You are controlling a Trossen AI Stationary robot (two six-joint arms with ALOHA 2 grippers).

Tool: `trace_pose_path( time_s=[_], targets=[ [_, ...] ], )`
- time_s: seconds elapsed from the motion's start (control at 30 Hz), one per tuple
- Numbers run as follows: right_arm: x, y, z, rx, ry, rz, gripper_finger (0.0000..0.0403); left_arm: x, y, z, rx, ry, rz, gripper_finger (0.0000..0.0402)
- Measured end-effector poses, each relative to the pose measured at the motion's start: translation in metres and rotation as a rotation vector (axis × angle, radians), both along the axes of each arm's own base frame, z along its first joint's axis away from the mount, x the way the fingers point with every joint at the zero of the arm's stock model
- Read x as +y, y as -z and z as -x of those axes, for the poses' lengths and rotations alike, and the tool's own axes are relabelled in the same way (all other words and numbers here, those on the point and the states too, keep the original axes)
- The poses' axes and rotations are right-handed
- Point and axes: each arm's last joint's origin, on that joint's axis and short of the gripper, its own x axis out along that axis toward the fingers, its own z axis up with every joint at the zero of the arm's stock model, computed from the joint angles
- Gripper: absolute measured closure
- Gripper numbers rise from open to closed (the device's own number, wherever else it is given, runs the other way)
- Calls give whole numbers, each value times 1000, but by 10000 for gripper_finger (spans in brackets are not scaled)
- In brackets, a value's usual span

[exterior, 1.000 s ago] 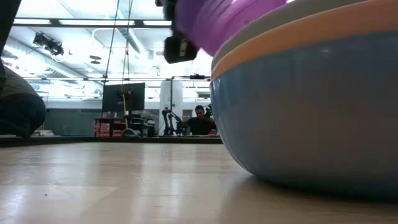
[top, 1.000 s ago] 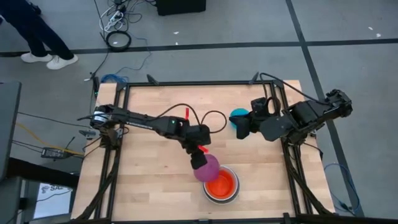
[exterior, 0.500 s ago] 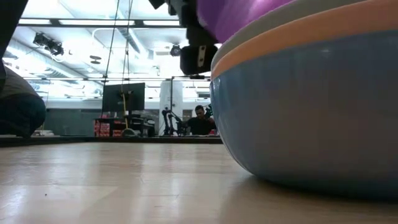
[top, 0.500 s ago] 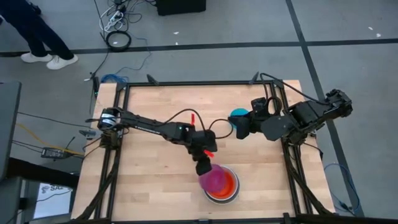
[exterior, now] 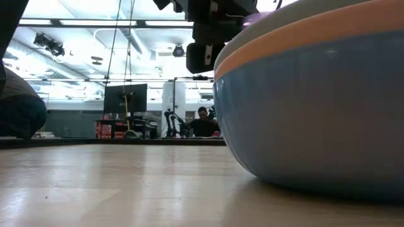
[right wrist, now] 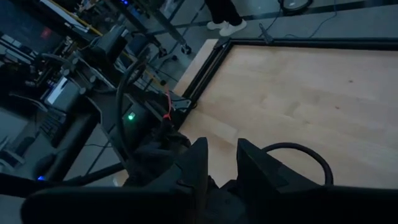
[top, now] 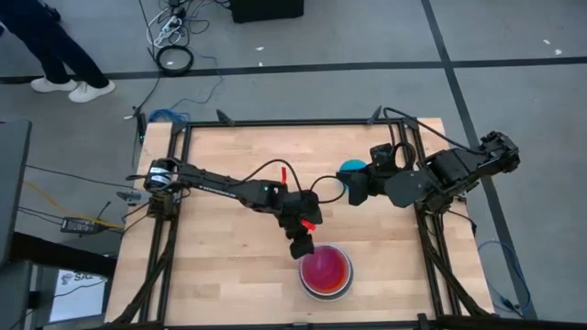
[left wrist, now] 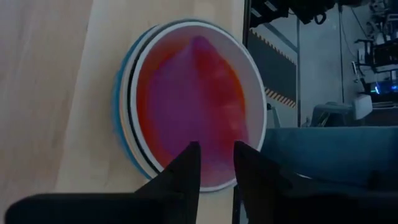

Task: Nest bowls inside each other
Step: Stack the violet bowl on top of the orange bowl, then stack the blue bowl on top of the violet bowl

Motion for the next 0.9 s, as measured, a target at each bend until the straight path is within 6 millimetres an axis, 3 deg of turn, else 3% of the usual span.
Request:
trace_pose_path(
  time_s=[0.4,0.6,0.7,0.9],
  targets=[
    [-1,2,2,33,-4,21,329,0,-2,-1,2,7,43,296],
    [-8,11,7,144,22,51,338,17,-7,0,13,35,130,296],
    [-18,18,10,235,36,30,345,33,-28,4,-7,40,159,296],
    [-50,29,13,441,60,-68,356,60,-92,9,-154,0,123,296]
  ],
)
